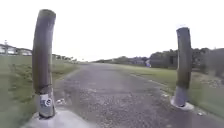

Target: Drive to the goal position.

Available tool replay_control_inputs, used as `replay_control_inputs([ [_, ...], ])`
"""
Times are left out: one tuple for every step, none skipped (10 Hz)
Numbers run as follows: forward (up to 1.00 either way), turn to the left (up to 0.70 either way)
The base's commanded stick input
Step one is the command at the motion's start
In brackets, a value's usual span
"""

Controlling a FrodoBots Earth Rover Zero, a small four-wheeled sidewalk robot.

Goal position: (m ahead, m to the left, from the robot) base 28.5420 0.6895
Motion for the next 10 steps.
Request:
replay_control_inputs([
  [0.7,0.0],
  [0.7,0.0],
  [0.7,0.0],
  [0.7,0.0],
  [0.7,0.0],
  [0.7,0.0],
  [0.7,0.0],
  [0.7,0.0],
  [0.7,0.0],
  [0.7,0.0],
])
